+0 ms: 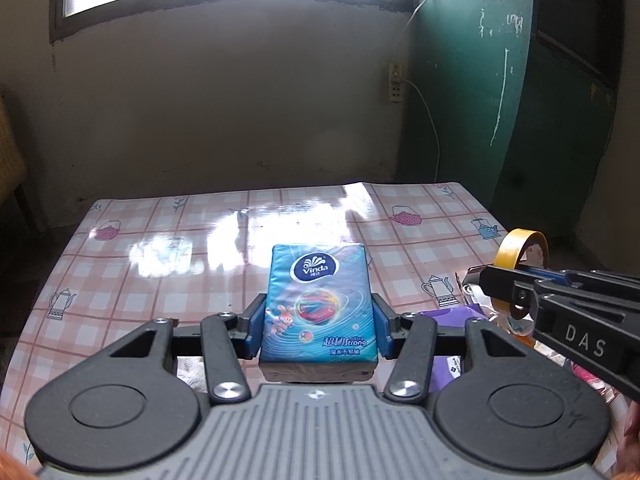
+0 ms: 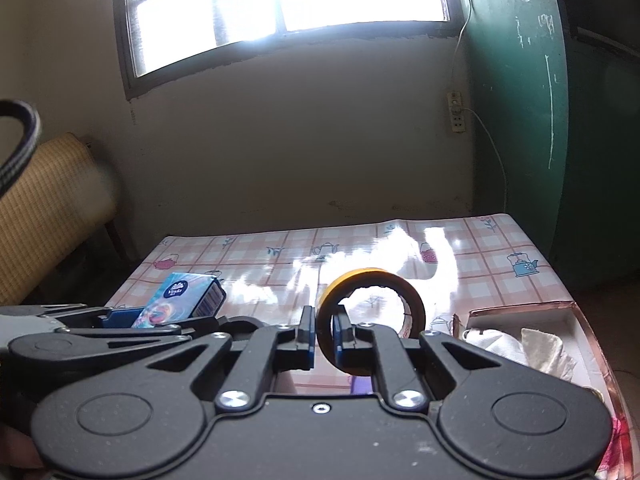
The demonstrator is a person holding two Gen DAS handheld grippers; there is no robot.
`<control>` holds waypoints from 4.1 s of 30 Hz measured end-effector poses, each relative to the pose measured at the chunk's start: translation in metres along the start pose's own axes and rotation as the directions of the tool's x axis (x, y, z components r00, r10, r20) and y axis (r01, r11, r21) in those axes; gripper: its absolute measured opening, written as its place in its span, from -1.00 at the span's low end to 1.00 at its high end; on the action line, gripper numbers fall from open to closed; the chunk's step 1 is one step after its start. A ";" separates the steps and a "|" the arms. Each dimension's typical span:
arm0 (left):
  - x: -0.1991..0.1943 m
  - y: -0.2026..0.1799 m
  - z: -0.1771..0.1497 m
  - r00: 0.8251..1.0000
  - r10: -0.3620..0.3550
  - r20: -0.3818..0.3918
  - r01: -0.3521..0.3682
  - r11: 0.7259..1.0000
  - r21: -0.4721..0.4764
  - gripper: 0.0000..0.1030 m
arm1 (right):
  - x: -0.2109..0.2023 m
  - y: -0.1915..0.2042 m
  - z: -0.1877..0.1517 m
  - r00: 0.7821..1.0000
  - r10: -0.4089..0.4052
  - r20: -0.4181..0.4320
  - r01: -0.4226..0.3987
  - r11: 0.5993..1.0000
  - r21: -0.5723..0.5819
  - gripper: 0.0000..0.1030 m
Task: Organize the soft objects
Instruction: 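Carry the tissue pack and tape roll in both tools toward the cardboard box, then open both tools to drop the tissue pack and tape roll into the box, then move both open tools back to the pile on the table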
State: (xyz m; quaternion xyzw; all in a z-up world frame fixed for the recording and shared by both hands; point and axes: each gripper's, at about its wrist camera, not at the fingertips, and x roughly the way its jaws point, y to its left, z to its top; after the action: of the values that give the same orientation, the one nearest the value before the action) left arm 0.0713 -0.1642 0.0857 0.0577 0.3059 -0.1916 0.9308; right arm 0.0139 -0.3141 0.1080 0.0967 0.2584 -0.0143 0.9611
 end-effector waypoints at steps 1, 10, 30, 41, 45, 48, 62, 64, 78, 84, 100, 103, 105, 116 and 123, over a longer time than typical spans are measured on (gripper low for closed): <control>0.001 -0.002 0.001 1.000 -0.002 -0.001 0.002 1.000 0.003 0.04 | 0.000 -0.002 0.001 1.000 -0.003 0.001 0.003 1.000 0.000 -0.77; 0.014 -0.021 0.007 1.000 -0.030 -0.009 0.030 0.999 0.031 0.04 | 0.004 -0.026 0.005 1.000 -0.030 0.002 0.030 0.999 0.022 -0.77; 0.031 -0.097 0.008 0.985 -0.165 -0.045 0.169 0.978 0.121 0.04 | -0.010 -0.115 0.001 0.989 -0.145 -0.016 0.146 0.985 0.094 -0.77; 0.058 -0.141 0.002 0.966 -0.238 -0.100 0.251 0.958 0.142 0.04 | -0.006 -0.168 0.001 0.978 -0.195 -0.074 0.203 0.972 0.122 -0.77; 0.069 -0.153 0.000 0.955 -0.269 -0.123 0.285 0.948 0.139 0.04 | 0.001 -0.188 0.004 0.975 -0.199 -0.102 0.211 0.968 0.133 -0.77; 0.076 -0.161 -0.003 0.946 -0.295 -0.137 0.313 0.939 0.139 0.04 | 0.006 -0.199 0.006 0.972 -0.204 -0.121 0.220 0.966 0.138 -0.73; 0.070 -0.186 -0.023 0.879 -0.440 -0.186 0.468 0.872 0.147 0.24 | 0.003 -0.216 0.012 0.966 -0.220 -0.135 0.240 0.958 0.156 0.15; 0.066 -0.184 -0.023 0.879 -0.445 -0.173 0.469 0.872 0.141 0.50 | -0.003 -0.214 0.013 0.969 -0.214 -0.123 0.233 0.959 0.163 0.19; 0.025 -0.135 -0.010 0.967 -0.238 -0.086 0.247 0.962 0.115 0.57 | -0.042 -0.160 0.003 0.974 -0.218 -0.057 0.223 0.969 0.106 0.37; 0.013 -0.106 -0.007 0.988 -0.138 -0.073 0.146 0.984 0.105 0.61 | -0.044 -0.127 -0.003 0.979 -0.201 -0.042 0.204 0.974 0.096 0.44; -0.008 -0.022 -0.016 0.997 0.009 -0.075 -0.008 1.000 0.003 0.68 | -0.016 -0.040 -0.009 0.994 -0.082 -0.077 0.084 0.996 0.026 0.48; -0.009 -0.010 -0.017 0.997 0.030 -0.074 -0.031 0.999 -0.014 0.68 | -0.011 -0.022 -0.010 0.995 -0.059 -0.084 0.060 0.998 0.011 0.48; -0.011 -0.003 -0.019 0.996 0.045 -0.075 -0.047 0.999 -0.023 0.68 | -0.008 -0.013 -0.011 0.995 -0.046 -0.087 0.047 0.999 0.004 0.48; -0.017 0.035 -0.026 0.993 0.093 -0.079 -0.099 0.992 -0.077 0.68 | 0.006 0.026 -0.014 0.994 -0.001 -0.110 -0.003 0.999 -0.040 0.48; -0.020 0.060 -0.033 0.989 0.121 -0.089 -0.130 0.986 -0.108 0.68 | 0.017 0.049 -0.019 0.991 0.032 -0.134 -0.040 0.998 -0.054 0.48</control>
State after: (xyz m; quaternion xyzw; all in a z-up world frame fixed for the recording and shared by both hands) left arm 0.0615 -0.0952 0.0701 0.0318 0.3499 -0.1125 0.9295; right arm 0.0234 -0.2624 0.0924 0.0747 0.3203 0.0168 0.9442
